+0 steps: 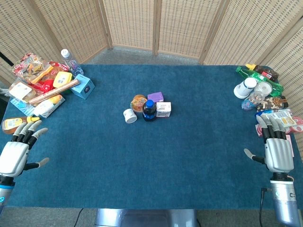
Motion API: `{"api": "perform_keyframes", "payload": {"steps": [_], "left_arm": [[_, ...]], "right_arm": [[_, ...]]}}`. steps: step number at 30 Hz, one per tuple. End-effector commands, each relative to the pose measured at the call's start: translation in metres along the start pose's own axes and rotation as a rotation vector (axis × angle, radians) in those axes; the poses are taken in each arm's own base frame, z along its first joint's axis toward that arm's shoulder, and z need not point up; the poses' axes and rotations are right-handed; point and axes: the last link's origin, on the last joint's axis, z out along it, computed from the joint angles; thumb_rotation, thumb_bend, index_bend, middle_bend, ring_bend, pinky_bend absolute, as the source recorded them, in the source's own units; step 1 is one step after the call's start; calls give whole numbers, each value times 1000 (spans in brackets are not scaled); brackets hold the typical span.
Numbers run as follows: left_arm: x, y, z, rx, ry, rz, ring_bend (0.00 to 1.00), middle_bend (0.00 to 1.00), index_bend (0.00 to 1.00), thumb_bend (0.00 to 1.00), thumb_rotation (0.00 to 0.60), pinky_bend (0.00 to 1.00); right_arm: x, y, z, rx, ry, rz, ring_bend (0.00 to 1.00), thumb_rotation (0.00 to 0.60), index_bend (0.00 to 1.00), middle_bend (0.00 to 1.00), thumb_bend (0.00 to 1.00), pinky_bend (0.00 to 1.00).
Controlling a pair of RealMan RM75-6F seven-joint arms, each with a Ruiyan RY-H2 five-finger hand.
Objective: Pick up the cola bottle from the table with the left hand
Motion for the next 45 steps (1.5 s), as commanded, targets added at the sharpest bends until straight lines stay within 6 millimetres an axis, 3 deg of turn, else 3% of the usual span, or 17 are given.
{"api": "perform_keyframes", "payload": {"steps": [1, 10, 13, 19, 29, 38, 45], "left_arm": [[0, 0, 0, 1, -1, -1, 0, 0, 196, 157, 600, 0], [-2, 1, 5, -5, -15, 2, 0, 0, 198, 158, 600, 0], [-3, 5, 17, -20, -31, 7, 0, 0, 195, 157, 600, 0], [-6, 22, 62, -68, -81, 7, 0, 0, 185, 158, 600, 0], [-23, 107, 150, -203, -131, -43, 0, 0, 105, 156, 600, 0], [-58, 174, 196, -215, -179, -127, 0, 0, 68, 158, 600, 0], [-72, 207, 222, -186, -175, -201, 0, 0, 68, 156, 600, 0]], "right_arm": [[0, 0, 0, 1, -1, -1, 0, 600, 0, 0, 0, 0], [0, -1, 0, 2, 0, 1, 0, 600, 0, 0, 0, 0], [0, -1, -1, -1, -2, 4, 0, 600, 0, 0, 0, 0], [0, 0, 0, -6, -4, 8, 0, 600, 0, 0, 0, 0], [0, 1, 1, -13, -9, 13, 0, 600, 0, 0, 0, 0], [0, 3, 1, -18, -19, 34, 0, 600, 0, 0, 0, 0], [0, 3, 1, -21, -26, 52, 0, 600, 0, 0, 0, 0]]}}
